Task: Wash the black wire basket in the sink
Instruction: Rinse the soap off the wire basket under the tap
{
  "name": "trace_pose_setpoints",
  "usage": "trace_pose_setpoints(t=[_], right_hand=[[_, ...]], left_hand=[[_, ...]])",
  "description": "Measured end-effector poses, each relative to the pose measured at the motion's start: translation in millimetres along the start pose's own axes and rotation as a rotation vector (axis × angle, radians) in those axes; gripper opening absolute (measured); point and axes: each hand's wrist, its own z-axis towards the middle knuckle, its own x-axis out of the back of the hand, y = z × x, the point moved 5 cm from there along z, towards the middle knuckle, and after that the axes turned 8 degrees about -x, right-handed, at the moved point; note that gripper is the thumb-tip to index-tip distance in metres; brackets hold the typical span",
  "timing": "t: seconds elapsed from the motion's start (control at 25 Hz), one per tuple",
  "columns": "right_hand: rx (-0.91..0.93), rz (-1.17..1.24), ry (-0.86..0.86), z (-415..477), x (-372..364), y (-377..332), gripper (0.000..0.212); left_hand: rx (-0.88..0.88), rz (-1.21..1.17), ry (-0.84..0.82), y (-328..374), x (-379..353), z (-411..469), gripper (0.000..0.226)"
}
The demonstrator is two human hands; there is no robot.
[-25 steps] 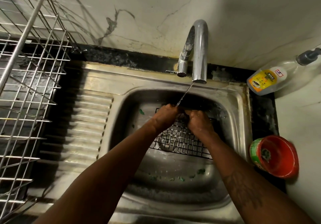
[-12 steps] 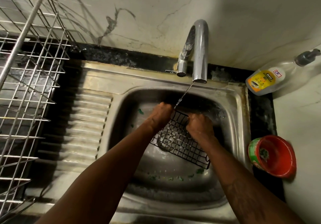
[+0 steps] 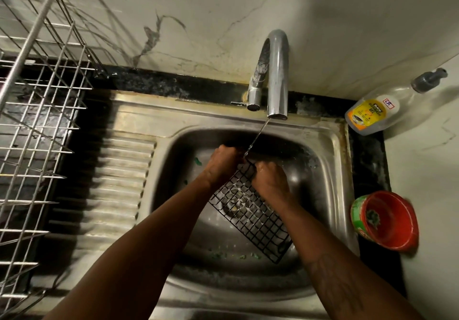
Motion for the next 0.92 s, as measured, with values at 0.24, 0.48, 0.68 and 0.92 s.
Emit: trace_pose_setpoints(t=[0.24,0.48,0.68,0.92], right_hand=[[-0.072,0.119,-0.062,2,-7,-2,0.014],[-0.07,0.174,-0.025,13,-6,0,0.02],[-0.105,0.218,0.018,11,-10,0,0.024],[-0.099,0.233,0.013,11,-8,3,0.034]], left_hand=[[0.065,-0.016,-0.12,-4,-11,7,0.02],[0.17,-0.249,-0.125,0,-8,8,0.019],[0.309,-0.559,-0.238,-33,0,-3,0.019],[0.246,-0.276,-0.239,-8,-2,16,0.021]])
